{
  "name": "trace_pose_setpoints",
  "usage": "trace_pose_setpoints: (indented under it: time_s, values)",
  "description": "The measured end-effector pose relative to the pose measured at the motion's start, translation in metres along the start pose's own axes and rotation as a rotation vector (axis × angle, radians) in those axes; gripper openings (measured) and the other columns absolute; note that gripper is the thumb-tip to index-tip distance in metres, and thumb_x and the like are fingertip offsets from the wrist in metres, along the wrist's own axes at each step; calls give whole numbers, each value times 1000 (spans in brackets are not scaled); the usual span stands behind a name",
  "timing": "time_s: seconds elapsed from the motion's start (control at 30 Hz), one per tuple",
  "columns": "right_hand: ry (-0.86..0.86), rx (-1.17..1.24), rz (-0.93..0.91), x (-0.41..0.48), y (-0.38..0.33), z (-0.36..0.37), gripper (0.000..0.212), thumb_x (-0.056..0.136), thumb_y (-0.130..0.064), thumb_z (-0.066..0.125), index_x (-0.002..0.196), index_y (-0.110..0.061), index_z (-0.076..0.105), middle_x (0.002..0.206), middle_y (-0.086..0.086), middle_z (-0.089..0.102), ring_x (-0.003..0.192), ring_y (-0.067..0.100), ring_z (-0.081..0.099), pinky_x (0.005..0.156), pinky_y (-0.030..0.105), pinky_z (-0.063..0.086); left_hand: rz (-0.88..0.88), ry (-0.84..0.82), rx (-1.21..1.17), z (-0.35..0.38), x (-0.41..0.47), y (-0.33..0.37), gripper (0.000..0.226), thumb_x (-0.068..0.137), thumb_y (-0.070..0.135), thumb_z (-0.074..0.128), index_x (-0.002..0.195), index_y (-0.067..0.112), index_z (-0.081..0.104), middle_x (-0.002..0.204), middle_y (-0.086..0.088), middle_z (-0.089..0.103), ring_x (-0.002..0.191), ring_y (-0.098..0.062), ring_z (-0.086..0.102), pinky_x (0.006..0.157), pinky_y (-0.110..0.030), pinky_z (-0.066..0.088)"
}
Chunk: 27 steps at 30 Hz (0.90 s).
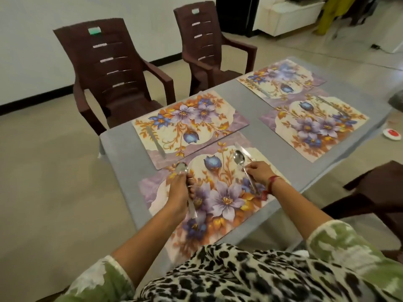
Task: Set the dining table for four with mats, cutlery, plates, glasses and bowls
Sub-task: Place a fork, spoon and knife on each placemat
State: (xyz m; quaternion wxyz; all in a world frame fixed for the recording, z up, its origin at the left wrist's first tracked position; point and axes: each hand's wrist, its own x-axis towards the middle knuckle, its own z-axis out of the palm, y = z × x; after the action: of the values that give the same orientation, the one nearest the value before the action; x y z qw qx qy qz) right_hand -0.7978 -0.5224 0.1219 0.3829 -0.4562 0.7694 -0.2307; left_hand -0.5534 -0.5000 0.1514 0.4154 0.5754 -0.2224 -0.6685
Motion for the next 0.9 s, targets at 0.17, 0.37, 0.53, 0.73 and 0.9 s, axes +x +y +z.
trace_pose_setpoints:
  time_s: [0.17,0.37,0.53,0.73,0.9]
  values:
    - [-136,-131,2,59,10,-23,19,88,-13,63,73,-2,64,72,8,55,76,17,49,63,25,32,-47,42,10,72,43,-5,36,102,30,35,70,15,45,56,1,37,41,-10,29,37,-21,24]
    - [-162,-181,-49,81,16,-34,10,81,-12,66,73,-15,70,72,2,63,73,18,59,70,23,43,17,162,102,117,76,-6,38,103,24,28,73,13,48,58,-5,43,37,-9,37,39,-21,29]
    - [-151,-228,-124,85,17,-35,9,81,-14,65,73,-16,69,71,3,65,71,18,59,67,23,43,35,225,127,128,83,-11,36,103,24,28,75,13,48,59,-4,44,45,-15,37,43,-22,30]
    - [-101,-155,-218,82,12,-43,7,84,-17,65,80,-15,71,76,0,66,71,13,58,66,21,43,56,226,79,134,81,-4,37,103,28,30,76,13,50,51,3,49,47,-15,37,43,-22,31]
    - [-172,270,-166,75,-15,-65,12,82,-13,70,72,-19,67,68,-2,65,63,11,60,64,19,52,-2,82,-230,159,78,6,27,102,11,31,89,7,55,75,-7,62,61,-14,60,52,-21,53]
